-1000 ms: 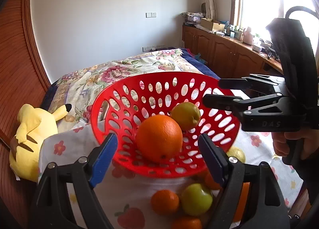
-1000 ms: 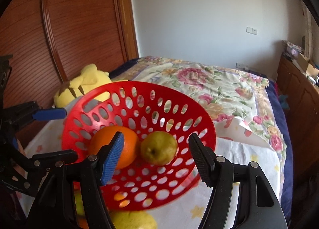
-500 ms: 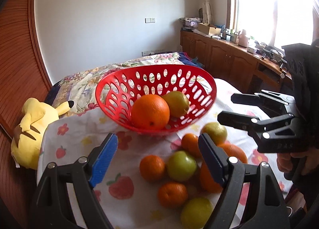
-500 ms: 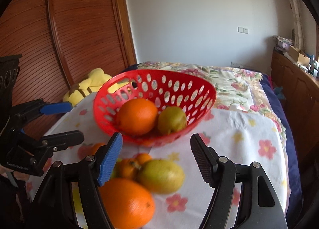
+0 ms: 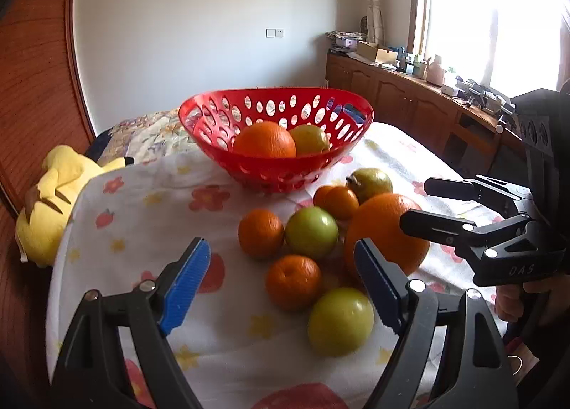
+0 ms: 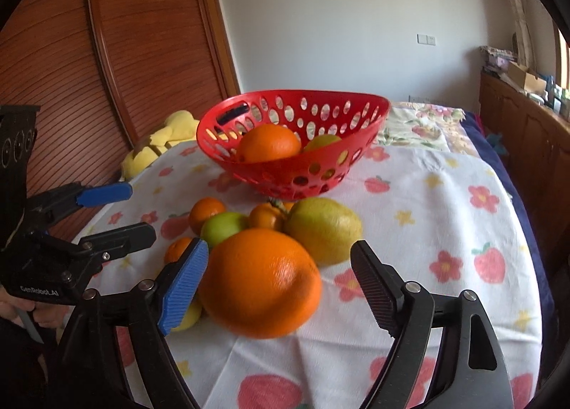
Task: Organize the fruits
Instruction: 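Grasp a large orange with the right tool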
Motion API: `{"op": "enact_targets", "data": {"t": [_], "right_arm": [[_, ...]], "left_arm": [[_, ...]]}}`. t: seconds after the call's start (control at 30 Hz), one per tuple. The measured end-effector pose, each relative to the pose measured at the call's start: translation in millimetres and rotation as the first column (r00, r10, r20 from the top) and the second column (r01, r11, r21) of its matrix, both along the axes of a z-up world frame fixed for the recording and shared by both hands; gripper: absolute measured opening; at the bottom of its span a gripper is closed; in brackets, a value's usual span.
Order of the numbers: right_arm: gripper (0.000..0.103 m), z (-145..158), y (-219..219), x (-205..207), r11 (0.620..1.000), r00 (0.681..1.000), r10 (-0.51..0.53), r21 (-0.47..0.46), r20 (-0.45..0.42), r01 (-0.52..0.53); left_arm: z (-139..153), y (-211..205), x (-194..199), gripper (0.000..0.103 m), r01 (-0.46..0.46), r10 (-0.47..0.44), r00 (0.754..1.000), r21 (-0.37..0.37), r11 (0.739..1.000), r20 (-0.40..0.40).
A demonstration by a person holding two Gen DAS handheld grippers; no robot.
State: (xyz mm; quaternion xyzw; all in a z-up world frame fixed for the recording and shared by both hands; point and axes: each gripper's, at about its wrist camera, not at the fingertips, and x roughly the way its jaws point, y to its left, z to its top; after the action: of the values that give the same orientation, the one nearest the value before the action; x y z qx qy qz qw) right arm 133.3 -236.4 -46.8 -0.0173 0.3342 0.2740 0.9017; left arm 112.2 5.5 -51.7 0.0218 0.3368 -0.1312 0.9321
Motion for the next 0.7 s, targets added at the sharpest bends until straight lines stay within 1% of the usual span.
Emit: {"op": "enact_targets", "data": {"t": [0.17, 0.4, 0.7], "right_arm": [[0.086, -10.2, 1.6, -5.5, 1.000, 1.000, 0.007, 0.000, -0.020, -0.007], [0.087, -22.8, 7.9, -6.0, 1.000, 0.999, 0.018, -0.018, -0.039, -0.019], [0.088, -29.5, 13.0, -6.8, 0.999, 0.998, 0.038, -0.010, -0.057, -0.039]], "left_arm": [[-10.7, -0.9, -8.6, 0.084, -0.006, 0.006, 1.000, -0.005, 1.000, -0.003], [-16.8, -0.8, -14.5, 0.084, -0.010, 0.010, 1.000, -0.012, 1.000, -0.007], [-23.3, 2.4, -18.2, 0.084, -0.021, 0.021, 1.000, -0.026, 0.999, -0.016]]}}
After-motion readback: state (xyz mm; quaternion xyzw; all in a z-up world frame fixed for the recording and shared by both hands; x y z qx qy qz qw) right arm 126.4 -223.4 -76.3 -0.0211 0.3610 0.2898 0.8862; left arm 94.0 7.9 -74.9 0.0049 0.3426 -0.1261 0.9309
